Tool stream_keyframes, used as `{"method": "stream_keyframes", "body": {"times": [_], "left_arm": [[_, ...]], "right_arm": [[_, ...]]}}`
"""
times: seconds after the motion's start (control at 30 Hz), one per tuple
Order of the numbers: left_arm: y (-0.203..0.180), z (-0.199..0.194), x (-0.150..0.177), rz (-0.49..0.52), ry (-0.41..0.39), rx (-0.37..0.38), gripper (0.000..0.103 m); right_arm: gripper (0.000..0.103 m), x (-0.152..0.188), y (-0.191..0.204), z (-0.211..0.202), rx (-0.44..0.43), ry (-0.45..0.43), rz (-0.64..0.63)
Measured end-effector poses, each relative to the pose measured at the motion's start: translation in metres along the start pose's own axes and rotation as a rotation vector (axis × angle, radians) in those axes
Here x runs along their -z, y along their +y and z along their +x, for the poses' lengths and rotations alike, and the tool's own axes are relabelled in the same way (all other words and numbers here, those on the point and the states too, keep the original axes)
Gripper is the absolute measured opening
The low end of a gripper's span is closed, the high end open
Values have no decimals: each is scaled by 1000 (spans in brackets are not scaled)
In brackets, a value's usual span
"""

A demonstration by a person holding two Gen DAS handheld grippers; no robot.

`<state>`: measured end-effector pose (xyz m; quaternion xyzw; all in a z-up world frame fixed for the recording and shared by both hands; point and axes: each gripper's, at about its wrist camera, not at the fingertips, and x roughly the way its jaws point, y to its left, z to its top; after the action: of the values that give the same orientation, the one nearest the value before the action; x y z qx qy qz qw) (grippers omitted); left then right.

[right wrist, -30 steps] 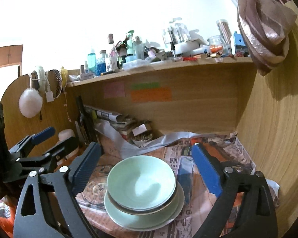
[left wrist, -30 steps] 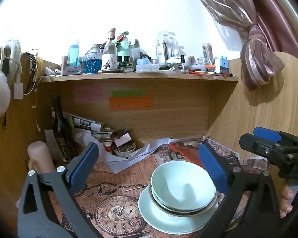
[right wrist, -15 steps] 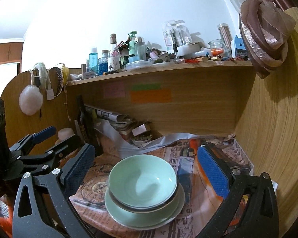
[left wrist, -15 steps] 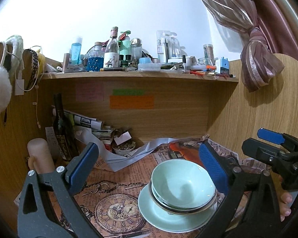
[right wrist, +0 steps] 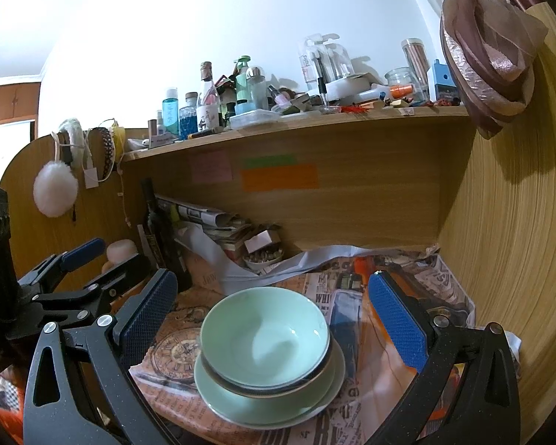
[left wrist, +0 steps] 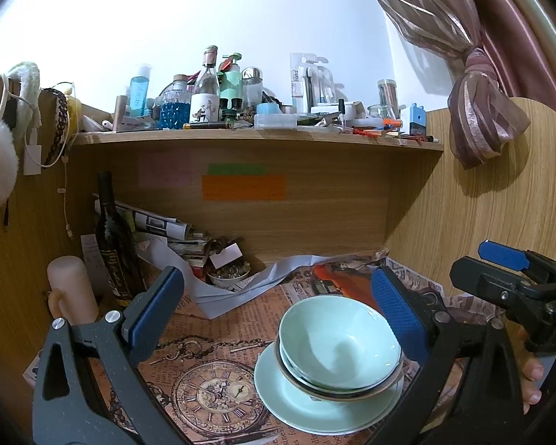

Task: Organize plates and bowls

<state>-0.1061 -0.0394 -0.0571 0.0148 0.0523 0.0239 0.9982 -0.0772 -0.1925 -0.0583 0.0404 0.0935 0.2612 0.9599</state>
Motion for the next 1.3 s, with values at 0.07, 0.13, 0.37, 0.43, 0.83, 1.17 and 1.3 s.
{"method": "stream_keyframes", "body": {"times": [0.07,0.13,0.37,0.43,0.83,1.17,1.3], "left_arm": [[0,1,0,0,2,1,103],[0,1,0,-1,3,3,103],[0,3,0,-3,6,7,103],[0,4,1,-5,9,8,103],[-1,5,1,-10,14,5,103],[-2,6,1,-10,8,11,103],[-2,6,1,-13,8,20,103]], "right_arm": [[103,0,-1,0,-2,1,0],[103,0,0,0,0,0,-1],[103,0,-1,0,-2,1,1],[103,0,-2,0,-3,1,0],[103,-1,-1,1,-4,2,1],[103,-1,1,3,0,6,6],[103,0,2,4,2,7,9]]}}
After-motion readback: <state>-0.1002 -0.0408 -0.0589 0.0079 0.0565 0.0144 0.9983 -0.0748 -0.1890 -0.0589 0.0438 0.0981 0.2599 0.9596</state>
